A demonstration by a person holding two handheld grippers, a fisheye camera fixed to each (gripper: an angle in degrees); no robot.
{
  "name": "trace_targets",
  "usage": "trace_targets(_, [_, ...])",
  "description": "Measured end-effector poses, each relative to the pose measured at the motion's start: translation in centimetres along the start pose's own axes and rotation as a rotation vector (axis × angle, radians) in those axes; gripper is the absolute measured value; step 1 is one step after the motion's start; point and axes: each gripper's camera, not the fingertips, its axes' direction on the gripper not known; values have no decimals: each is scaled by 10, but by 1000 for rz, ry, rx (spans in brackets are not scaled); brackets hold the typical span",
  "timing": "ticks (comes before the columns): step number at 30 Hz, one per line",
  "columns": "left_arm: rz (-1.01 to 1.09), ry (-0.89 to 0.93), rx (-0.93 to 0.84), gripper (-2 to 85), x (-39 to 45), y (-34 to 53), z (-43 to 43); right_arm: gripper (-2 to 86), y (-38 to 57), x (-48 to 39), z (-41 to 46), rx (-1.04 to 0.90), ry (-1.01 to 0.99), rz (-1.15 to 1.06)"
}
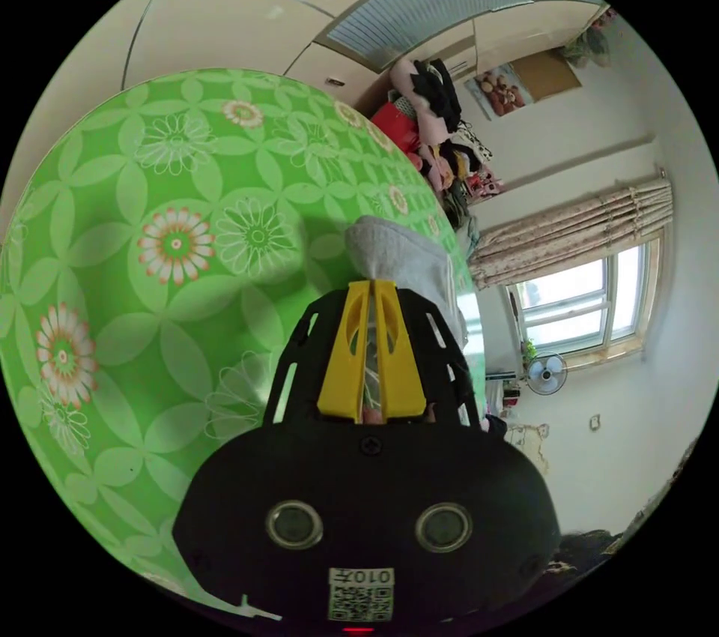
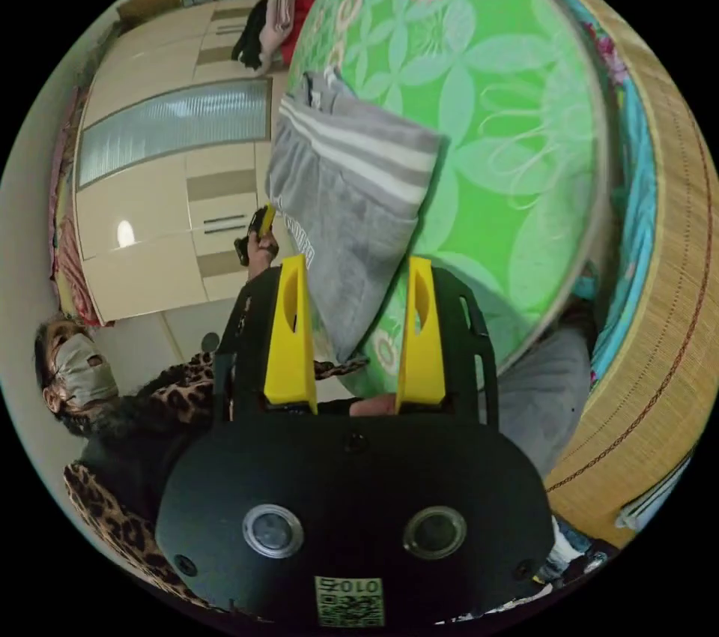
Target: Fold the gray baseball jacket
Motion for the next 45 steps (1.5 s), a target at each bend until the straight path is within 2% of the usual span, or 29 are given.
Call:
trace_targets(2, [28,-29,-5,-3,7,4,-5,125,-9,-5,19,-43,6,-9])
trace_targets(3, [29,-39,-6,-3,7,10,-9,102,-16,-8,26,-66,82,-12])
trace_targets(8, [-22,-59,31,-3,-17,53,-50,69,-60,-30,12,-127,213,-141])
trace_targets(11, [-30,-104,34,-3,-26,107,-89,64,-101,-70,-9,-69,376,-264])
trace_targets(15, [-7,-183,-67,-3,-7,223,-123,62,-184,-119,-9,19,580,-386])
trace_targets(17, [-20,-132,-67,-2,-6,267,-138,60,-217,-126,-1,-39,580,-360])
trace_targets(19, [35,52,-33,-2,-3,311,-158,60,-231,-131,1,-75,538,-362])
trace_targets(23, [44,149,-35,-1,-17,358,-175,69,-233,-129,-9,-49,534,-389])
trace_targets(24, [7,177,6,-1,-31,371,-183,74,-236,-126,-14,-49,480,-398])
trace_targets(26, [-125,107,168,0,-53,389,-205,85,-244,-125,-19,-72,349,-406])
trace_targets(28, [-162,71,305,1,-60,387,-224,104,-254,-130,-19,-96,277,-427])
trace_targets(30, [-169,16,324,3,-56,365,-224,121,-268,-141,-7,-119,319,-459])
trace_targets(37, [-87,-81,212,30,-35,247,-166,140,-290,-149,33,-270,401,-490])
trace_targets(45, [-3,-119,136,33,-17,196,-116,125,-280,-143,35,-326,316,-573])
